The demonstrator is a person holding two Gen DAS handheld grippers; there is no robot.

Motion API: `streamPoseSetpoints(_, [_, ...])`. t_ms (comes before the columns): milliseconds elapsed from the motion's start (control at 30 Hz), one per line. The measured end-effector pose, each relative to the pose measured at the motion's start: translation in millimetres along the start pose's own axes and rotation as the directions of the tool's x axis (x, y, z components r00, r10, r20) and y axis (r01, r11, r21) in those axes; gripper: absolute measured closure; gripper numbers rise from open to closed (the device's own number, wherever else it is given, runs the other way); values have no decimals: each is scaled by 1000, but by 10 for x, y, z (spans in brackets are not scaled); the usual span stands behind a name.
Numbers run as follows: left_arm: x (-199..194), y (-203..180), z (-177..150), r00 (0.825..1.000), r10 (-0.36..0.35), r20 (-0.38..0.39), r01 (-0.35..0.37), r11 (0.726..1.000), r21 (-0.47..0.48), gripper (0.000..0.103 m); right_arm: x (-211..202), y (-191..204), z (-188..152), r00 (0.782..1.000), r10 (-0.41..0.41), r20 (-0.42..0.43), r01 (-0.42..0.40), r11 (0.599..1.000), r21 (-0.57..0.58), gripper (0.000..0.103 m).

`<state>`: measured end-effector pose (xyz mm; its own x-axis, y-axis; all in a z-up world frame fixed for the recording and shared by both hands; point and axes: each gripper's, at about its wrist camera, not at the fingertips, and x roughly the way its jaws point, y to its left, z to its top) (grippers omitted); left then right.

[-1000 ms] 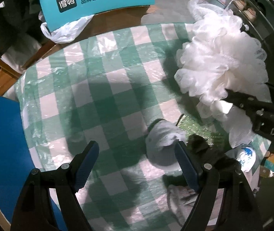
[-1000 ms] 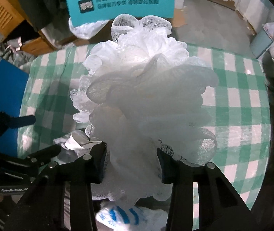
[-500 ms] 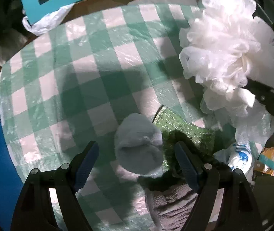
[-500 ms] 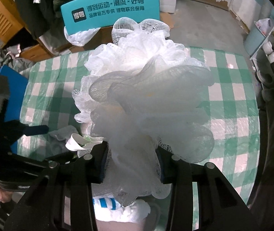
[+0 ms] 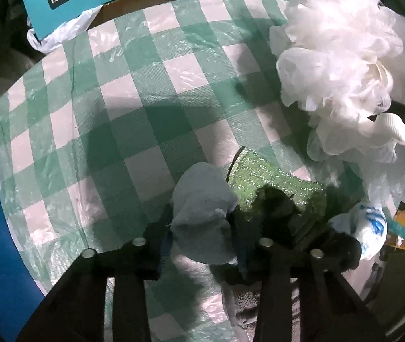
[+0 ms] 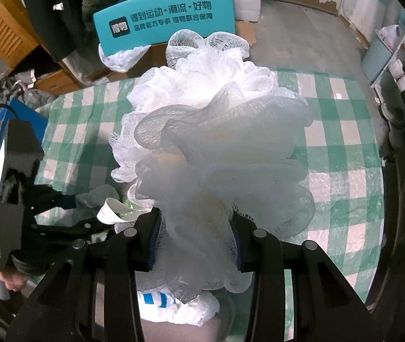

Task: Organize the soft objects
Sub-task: 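Lift the bath puff and grey sock and carry them toward the box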

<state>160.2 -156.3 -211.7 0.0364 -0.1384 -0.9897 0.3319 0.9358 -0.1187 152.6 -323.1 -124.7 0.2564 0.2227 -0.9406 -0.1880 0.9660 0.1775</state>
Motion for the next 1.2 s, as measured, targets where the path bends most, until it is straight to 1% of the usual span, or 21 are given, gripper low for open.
streamPoseSetpoints(33, [-13, 6, 4, 1000, -2, 4, 2, 1000, -1, 74, -7, 13, -1, 1000, 0, 2, 0, 1000, -4, 65])
streamPoseSetpoints(100, [-72, -11, -4, 1000, -4, 18, 4, 1000, -1, 76, -27, 57, -6, 1000, 2, 7, -2, 1000, -15, 66])
streamPoseSetpoints(200, [-155, 1, 1, 999, 5, 44, -5, 1000, -5, 77, -60, 106, -16, 1000, 4, 16, -4, 1000, -28, 66])
streamPoseSetpoints(267, [-228, 17, -2, 998, 10, 58, -8, 1000, -23, 79, -89, 133, -28, 1000, 7, 23, -6, 999, -32, 66])
streamPoseSetpoints(467, [-508, 38, -31, 990, 54, 131, -48, 998, -45, 79, -233, 206, -45, 998, 15, 61, -12, 999, -43, 68])
streamPoseSetpoints(633, [-757, 10, -69, 980, 99, 174, -94, 995, -37, 79, -365, 273, -61, 995, 21, 93, -16, 998, -53, 68])
streamPoseSetpoints(700, [-816, 87, -151, 976, 108, 188, -104, 994, -33, 79, -423, 303, -74, 994, 24, 105, -18, 998, -59, 68])
streamPoseSetpoints(867, [-966, 97, -237, 969, 122, 213, -119, 993, -28, 79, -556, 390, -94, 990, 36, 133, -27, 997, -70, 68])
streamPoseSetpoints(1200, [-1305, 92, -419, 957, 126, 260, -123, 992, -26, 79, -765, 519, -142, 982, 69, 175, -54, 994, -92, 68])
